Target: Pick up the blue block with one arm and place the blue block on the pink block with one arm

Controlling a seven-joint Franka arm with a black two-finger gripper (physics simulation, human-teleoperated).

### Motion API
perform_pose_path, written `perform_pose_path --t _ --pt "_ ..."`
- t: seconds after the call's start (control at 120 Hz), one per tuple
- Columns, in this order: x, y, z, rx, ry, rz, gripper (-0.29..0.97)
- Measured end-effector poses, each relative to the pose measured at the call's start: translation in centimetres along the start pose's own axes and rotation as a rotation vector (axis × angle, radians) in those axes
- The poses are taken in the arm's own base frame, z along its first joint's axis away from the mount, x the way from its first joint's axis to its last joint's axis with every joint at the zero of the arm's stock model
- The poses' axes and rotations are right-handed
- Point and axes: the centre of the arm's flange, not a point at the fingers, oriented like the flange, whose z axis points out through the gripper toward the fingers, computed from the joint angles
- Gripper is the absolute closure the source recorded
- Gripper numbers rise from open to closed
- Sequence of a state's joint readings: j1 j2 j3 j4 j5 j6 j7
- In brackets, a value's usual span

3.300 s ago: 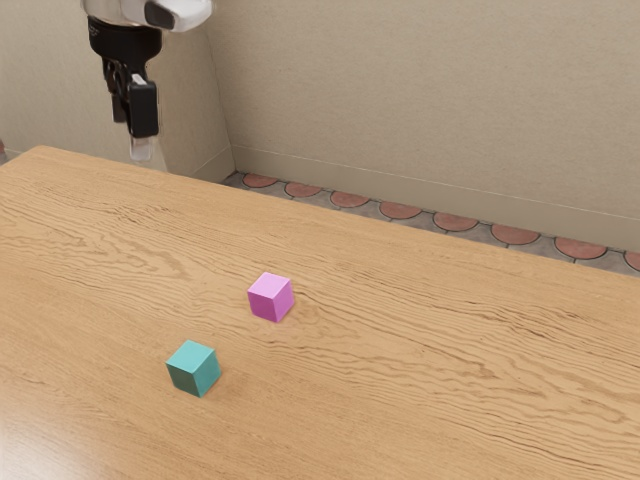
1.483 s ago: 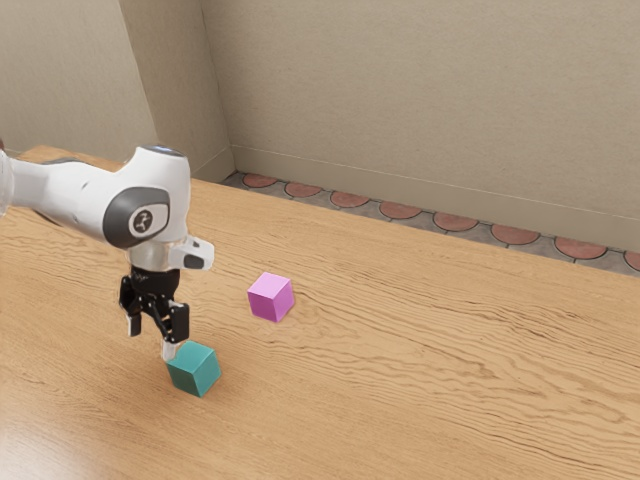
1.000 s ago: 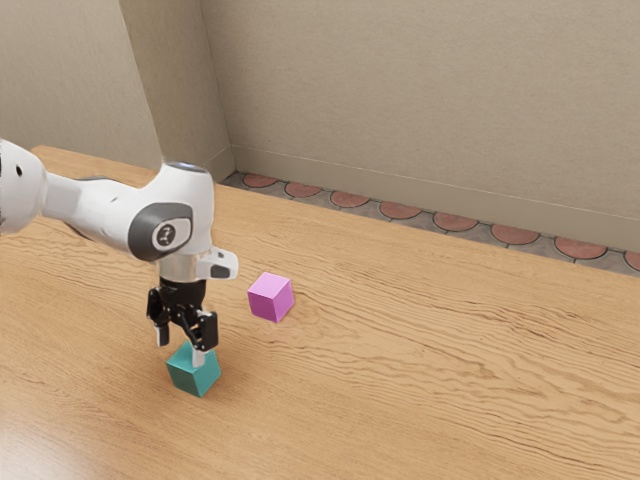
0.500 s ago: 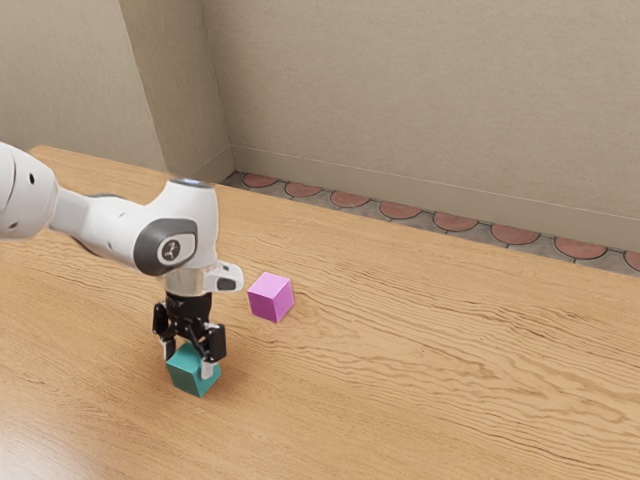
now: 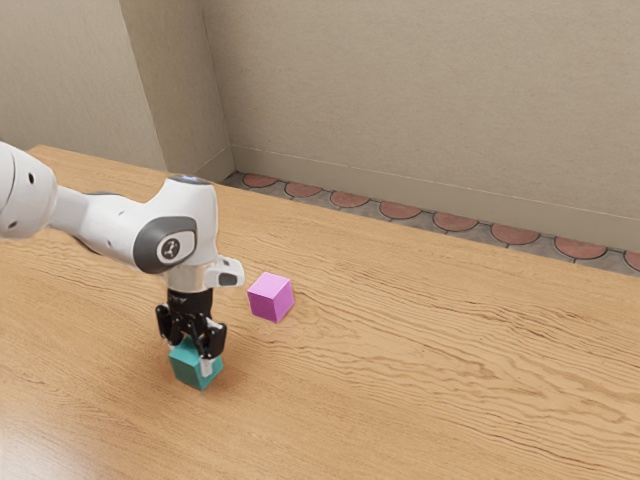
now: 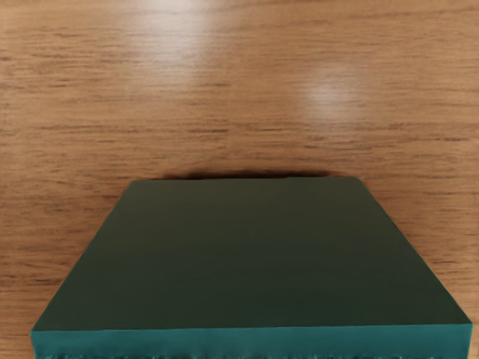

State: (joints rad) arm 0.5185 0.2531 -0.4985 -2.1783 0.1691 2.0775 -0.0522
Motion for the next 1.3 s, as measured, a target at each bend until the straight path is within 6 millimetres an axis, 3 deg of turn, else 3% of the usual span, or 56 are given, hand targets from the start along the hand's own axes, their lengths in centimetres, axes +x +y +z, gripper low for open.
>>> perform_pose_path --t 0.108,0.217,0.3,0.492,0.708,0.85,1.108,1.167,1.3 --pt "1.0 -0.4 -2.0 0.002 0.04 0.002 0.36" --pt "2.6 -0.9 -6.0 0.006 0.105 0.004 0.38" --pt "3.8 -1.2 -7.8 -0.005 0.133 0.007 0.39" --pt "8.2 0.2 -12.6 -0.037 0.213 0.049 0.4" --pt "12.1 -1.3 -13.6 -0.061 0.227 0.041 0.41" --pt "14.3 -0.7 -13.1 -0.067 0.218 0.057 0.41" --pt "14.0 0.0 -12.4 -0.061 0.17 0.08 0.41" --pt "14.0 0.0 -12.1 -0.062 0.16 0.083 0.3" --pt "14.0 -0.1 -11.8 -0.065 0.147 0.092 0.17"
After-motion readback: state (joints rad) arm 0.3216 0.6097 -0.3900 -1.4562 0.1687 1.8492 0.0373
